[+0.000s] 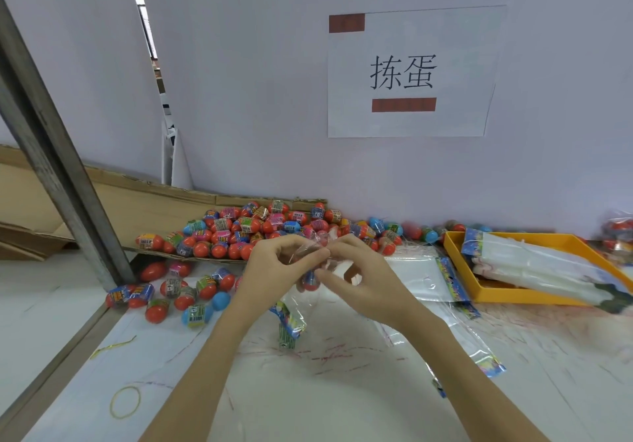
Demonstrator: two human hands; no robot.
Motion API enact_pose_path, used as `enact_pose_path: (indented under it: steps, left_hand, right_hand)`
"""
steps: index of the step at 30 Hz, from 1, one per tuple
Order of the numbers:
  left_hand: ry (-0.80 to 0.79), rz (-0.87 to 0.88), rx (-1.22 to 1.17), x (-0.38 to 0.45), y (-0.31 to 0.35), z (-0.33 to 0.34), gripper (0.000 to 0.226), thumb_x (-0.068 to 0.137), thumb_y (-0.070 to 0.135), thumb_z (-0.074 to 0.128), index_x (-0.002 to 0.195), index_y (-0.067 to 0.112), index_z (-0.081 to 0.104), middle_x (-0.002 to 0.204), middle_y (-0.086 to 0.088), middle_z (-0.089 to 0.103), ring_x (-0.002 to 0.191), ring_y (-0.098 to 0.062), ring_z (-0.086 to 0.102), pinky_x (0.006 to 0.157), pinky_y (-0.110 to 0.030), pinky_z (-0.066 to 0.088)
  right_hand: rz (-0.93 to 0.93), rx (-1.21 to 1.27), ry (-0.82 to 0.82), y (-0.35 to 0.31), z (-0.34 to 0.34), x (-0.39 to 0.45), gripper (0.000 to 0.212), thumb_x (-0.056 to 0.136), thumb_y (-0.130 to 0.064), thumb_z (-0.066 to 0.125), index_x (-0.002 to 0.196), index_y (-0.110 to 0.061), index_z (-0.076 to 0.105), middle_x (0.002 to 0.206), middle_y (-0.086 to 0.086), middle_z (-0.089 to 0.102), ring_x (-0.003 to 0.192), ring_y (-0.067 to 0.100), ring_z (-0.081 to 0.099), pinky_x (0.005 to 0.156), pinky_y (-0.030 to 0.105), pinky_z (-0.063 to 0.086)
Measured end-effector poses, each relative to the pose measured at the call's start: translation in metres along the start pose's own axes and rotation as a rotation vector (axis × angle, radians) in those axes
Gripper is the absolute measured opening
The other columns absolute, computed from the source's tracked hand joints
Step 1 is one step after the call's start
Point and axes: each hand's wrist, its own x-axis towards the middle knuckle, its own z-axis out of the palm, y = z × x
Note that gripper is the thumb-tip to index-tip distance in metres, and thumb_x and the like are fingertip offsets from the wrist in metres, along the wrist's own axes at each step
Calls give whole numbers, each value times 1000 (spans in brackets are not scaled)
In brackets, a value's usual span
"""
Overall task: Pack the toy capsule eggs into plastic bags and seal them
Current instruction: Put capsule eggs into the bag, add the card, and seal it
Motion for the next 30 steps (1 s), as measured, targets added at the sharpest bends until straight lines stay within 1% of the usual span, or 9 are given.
enact_pose_path:
  steps: [2,4,6,9,11,16,20,24,30]
  left_hand:
    - [17,-20,-5,0,0,0,25,87,45,77,101,25,81,88,2,80,75,-20,77,66,-33,64]
    - [50,-78,-42,-1,3,1,33,87,57,72,98,27,81,82,3,80,65,-8,72,59,-21,58]
    - [98,-202,-121,0,4,-1,47,87,69,64,100,27,82,84,0,79,62,-11,69,62,-27,58]
    - [54,-372,-421,3,4,-7,52,85,57,74,115,16,80,115,-9,79,111,-28,74,102,-47,56]
    - [17,-438,-590,4,7,-8,50,82,37,83,121,7,76,123,-14,76,123,-32,69,108,-46,53]
    - [39,-548,-847,4,9,-1,41,93,20,77,128,0,71,128,-23,71,119,-39,70,97,-52,60]
    - [25,-569,-1054,2,9,4,25,98,19,72,112,0,79,128,-27,70,116,-44,70,88,-52,63]
    - [5,-532,-1011,1,12,6,27,97,28,72,111,6,81,127,-21,73,120,-40,69,88,-42,63]
    - [-1,-516,-984,1,11,9,47,87,7,78,130,-7,65,130,-25,70,121,-35,70,89,-41,63]
  right_hand:
    - [62,-49,-37,2,4,0,26,91,-30,79,116,-28,71,106,-11,58,93,7,61,73,26,55]
    - [84,-79,-32,3,6,0,28,88,-31,81,114,-29,70,106,-13,62,92,5,62,75,25,55]
    - [99,-43,25,4,7,1,22,87,-30,82,106,-30,70,101,-11,67,89,7,64,75,26,57]
    - [140,98,157,5,3,3,18,88,-25,82,102,-26,72,95,-8,71,86,11,66,70,28,56]
    - [181,190,229,5,-2,4,17,88,-25,82,101,-21,72,95,-5,74,87,14,68,69,26,54]
    - [290,376,276,2,-2,3,15,90,-27,80,98,-17,73,91,-3,78,77,9,67,67,22,54]
    - [281,421,333,1,3,4,17,89,-24,81,103,-15,74,96,-1,78,85,16,72,74,27,59]
    - [248,421,329,1,4,4,13,89,-21,82,99,-19,75,95,-4,78,87,15,73,80,27,60]
    - [100,280,253,3,2,3,16,87,-15,83,100,-18,73,96,-8,76,94,12,73,81,21,57]
